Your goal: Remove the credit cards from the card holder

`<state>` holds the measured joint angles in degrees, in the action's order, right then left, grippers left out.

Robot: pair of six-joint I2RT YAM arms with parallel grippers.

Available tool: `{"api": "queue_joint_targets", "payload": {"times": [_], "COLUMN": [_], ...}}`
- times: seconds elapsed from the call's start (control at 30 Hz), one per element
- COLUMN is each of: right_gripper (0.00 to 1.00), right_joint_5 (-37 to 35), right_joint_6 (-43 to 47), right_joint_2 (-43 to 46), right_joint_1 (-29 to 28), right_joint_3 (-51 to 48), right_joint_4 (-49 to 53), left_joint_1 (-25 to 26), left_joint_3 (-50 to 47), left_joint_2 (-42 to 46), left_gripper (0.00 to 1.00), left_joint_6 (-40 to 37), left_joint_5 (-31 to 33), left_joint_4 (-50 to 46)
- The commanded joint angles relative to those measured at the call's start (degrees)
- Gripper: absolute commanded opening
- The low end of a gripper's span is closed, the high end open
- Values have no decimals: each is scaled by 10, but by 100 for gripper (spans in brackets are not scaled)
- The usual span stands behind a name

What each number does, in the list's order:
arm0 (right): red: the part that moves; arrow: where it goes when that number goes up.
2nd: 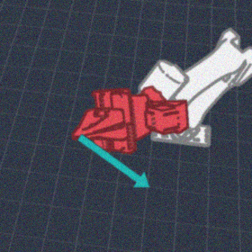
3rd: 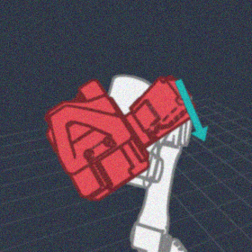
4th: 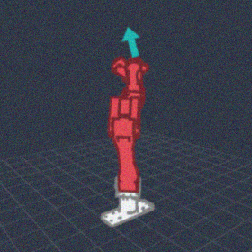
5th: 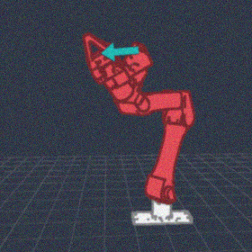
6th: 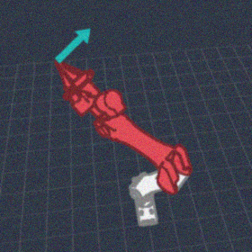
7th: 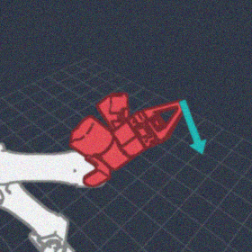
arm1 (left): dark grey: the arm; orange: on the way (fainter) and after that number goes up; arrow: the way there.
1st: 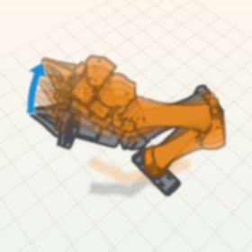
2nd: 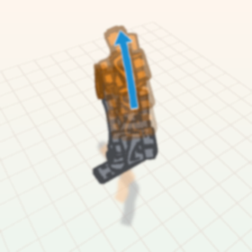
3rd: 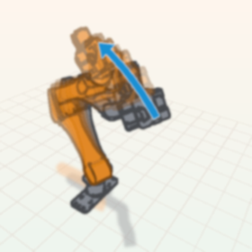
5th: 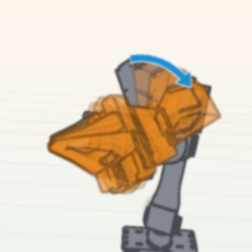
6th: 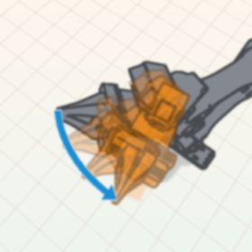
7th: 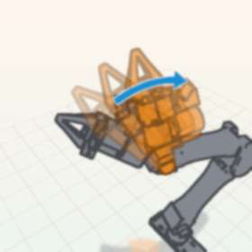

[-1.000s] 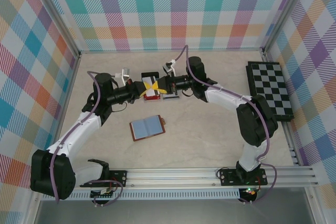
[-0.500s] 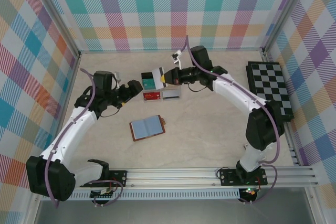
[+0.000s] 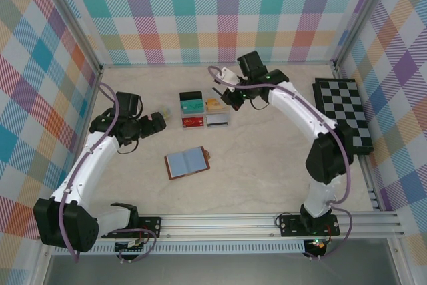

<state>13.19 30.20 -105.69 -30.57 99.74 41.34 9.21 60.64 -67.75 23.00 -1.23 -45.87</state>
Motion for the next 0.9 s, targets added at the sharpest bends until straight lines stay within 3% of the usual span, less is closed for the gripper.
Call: {"api": "queue_joint_targets", "payload": {"times": [0.0, 0.37, 0.87], "right_gripper": [4, 3, 0], "right_joint_5": [-28, -32, -62], "right_joint_6": [141, 323, 367], "right_joint_2": [-51, -179, -262], "right_joint_1": [-1, -6, -24], "right_joint_3": [46, 157, 218], "right_joint_4": [80, 160, 199], "left_joint_1": [-7, -8, -8], "left_joint_3": [0, -9, -14], "left_joint_2": [13, 1, -17], "left_gripper": [100, 100, 100], "left_joint_6": [-21, -23, -25], "left_joint_5": [19, 21, 18], "left_joint_4": [-14, -12, -8]}}
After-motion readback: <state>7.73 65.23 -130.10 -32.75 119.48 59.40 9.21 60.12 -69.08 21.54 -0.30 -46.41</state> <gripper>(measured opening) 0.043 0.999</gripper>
